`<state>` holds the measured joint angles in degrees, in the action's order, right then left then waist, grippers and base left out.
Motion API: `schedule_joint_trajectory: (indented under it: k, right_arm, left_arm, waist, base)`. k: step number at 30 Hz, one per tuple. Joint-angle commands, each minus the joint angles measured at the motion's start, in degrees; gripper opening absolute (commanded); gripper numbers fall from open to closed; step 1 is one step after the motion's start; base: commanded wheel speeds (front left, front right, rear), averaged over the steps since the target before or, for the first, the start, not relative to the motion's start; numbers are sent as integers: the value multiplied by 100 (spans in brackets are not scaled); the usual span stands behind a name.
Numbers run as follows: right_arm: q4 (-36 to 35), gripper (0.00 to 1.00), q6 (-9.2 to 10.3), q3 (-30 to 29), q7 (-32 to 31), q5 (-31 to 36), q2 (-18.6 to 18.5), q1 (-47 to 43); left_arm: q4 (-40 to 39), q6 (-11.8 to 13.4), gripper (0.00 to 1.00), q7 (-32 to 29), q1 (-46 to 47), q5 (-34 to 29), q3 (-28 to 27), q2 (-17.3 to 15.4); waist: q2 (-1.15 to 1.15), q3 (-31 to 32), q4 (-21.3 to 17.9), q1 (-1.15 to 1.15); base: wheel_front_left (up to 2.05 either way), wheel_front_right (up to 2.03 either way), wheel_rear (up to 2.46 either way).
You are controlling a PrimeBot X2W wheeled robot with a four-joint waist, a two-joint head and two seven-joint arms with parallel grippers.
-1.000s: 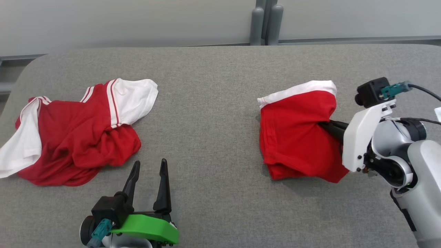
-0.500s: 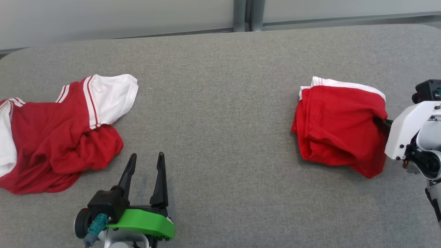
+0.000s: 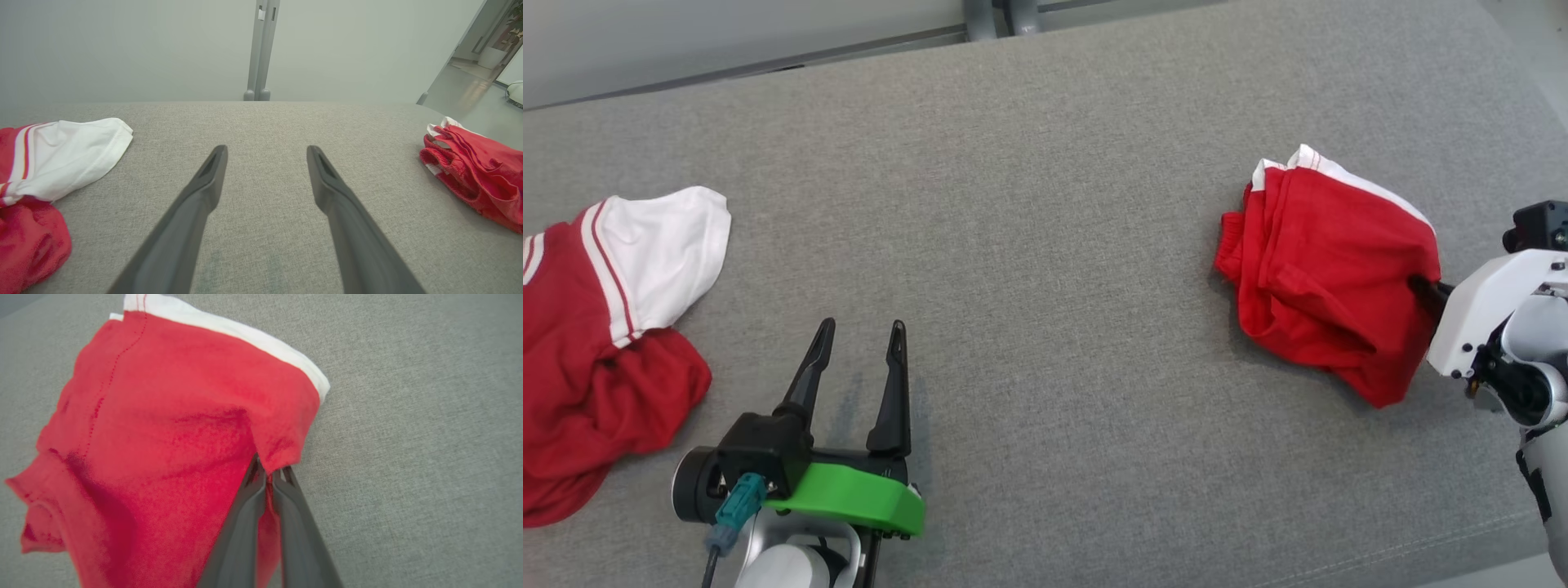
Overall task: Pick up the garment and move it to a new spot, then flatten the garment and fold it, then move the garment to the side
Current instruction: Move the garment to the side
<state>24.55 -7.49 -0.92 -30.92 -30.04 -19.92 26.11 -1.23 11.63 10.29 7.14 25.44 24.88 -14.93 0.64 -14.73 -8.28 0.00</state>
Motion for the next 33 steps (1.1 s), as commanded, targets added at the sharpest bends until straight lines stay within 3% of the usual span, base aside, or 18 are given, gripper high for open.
schedule_joint_trajectory:
  k: [1, 9, 19, 28, 29, 30, 31, 33]
  right_arm:
    - [15, 0, -1, 11, 71, 71, -52, 150]
    - [140, 0, -1, 354, 146, 588, -583, 778]
    - [677, 0, 0, 937, 305, 1407, -1803, 1586]
    - [1398, 0, 0, 938, 909, 1756, -2066, 1827]
    - [1500, 29, 1, 883, 1004, 1816, -2044, 1865]
    - [1601, 47, 1, 840, 1078, 1869, -2003, 1883]
    - [1736, 100, 1, 781, 1093, 1905, -1959, 1887]
    - [2033, 100, 1, 679, 1123, 2052, -1837, 1929]
  left_arm:
    - [-32, 34, 100, -13, 107, -48, -3, -40]
    - [-146, 1, 100, -129, 288, -122, 83, -81]
    - [-149, -44, 100, -203, 556, -219, 218, -64]
    - [-133, 27, 100, -213, 562, -245, 279, -34]
    - [-133, 33, 100, -220, 562, -248, 286, -37]
    - [-133, 36, 100, -229, 566, -249, 293, -40]
    - [-133, 46, 100, -237, 574, -250, 294, -45]
    - [-128, 58, 100, -241, 578, -241, 284, -61]
  waist:
    - [-64, -273, -230, 0]
    - [-64, -623, -217, 0]
    - [-64, -1003, 151, 0]
    - [-64, -1143, 311, 0]
    - [-64, -1142, 310, 0]
    - [-64, -1137, 306, 0]
    - [-64, -1128, 299, 0]
    - [-64, -1067, 253, 0]
  base:
    - [0, 0, 0]
    - [0, 0, 0]
    - [0, 0, 0]
    - [0, 0, 0]
    - [0, 0, 0]
    - [0, 0, 0]
    - [0, 0, 0]
    - [0, 0, 0]
